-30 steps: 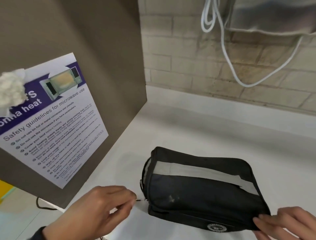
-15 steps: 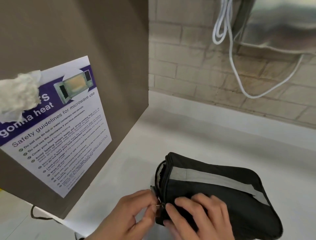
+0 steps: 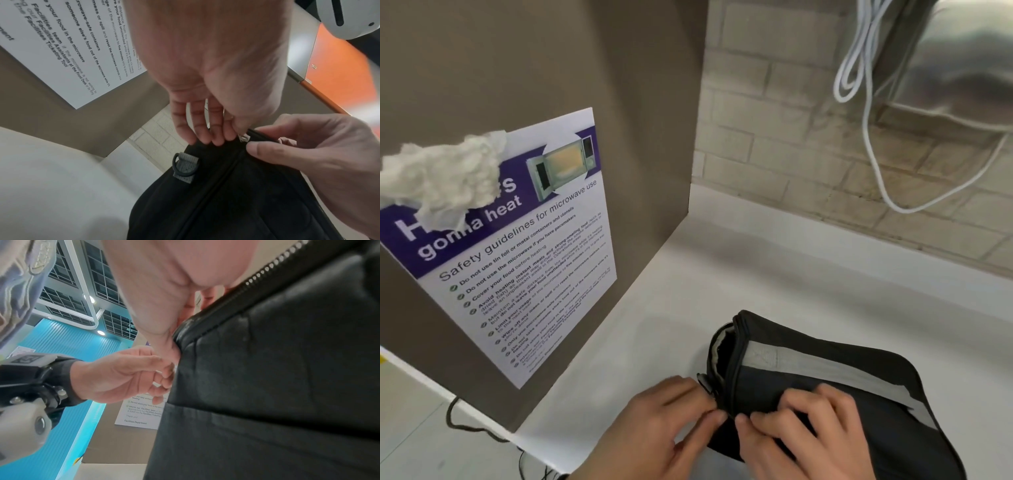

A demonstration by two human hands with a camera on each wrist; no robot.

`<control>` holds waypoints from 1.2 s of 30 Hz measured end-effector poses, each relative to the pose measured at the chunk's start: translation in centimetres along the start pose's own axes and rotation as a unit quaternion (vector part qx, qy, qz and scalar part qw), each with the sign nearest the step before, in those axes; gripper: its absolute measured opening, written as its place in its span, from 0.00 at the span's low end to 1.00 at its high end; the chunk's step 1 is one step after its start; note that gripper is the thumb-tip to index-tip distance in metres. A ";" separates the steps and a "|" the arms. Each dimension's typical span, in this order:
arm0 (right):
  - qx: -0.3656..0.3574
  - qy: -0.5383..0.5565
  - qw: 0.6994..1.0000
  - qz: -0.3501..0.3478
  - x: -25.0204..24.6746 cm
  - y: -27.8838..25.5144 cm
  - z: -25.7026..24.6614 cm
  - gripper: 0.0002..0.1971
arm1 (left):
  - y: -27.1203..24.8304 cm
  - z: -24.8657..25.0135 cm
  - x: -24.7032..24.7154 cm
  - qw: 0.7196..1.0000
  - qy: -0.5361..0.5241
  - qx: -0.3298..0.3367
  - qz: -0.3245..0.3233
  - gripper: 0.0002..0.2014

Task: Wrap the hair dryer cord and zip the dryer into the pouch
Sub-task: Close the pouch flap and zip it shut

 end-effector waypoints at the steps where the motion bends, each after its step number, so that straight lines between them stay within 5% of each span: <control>1: 0.001 -0.003 1.000 -0.003 -0.1 0.1 0.0 0.16 | -0.1 0.0 0.0 1.000 0.006 0.010 0.018 0.07; 8: 0.030 -0.034 0.998 -0.033 -0.1 -0.2 -0.1 0.10 | 0.1 -0.9 -0.3 0.990 -0.034 -0.052 0.125 0.05; 19: 0.033 -0.056 0.994 -0.089 -0.5 0.0 0.0 0.16 | 3.2 -2.9 0.9 0.958 -0.209 -0.174 0.088 0.07; 25: 0.068 -0.056 0.992 -0.094 -0.3 0.2 0.1 0.08 | 4.1 -3.8 1.6 0.928 -0.300 -0.209 0.074 0.07; 31: 0.108 -0.046 0.989 -0.087 -0.5 -0.3 -0.7 0.06 | 4.5 -4.5 2.3 0.899 -0.349 -0.251 0.078 0.10; 36: 0.118 -0.048 0.988 -0.086 -0.7 -0.5 -0.8 0.08 | 5.3 -4.6 2.4 0.906 -0.329 -0.252 0.086 0.09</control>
Point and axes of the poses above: each hand's wrist, its own y-axis towards the middle knuckle, its own x-axis out of the palm, z = x × y, the point moved 5 cm from there along y, towards the middle knuckle, and after that the axes turned 6 degrees about -y, right-handed, at the moved point
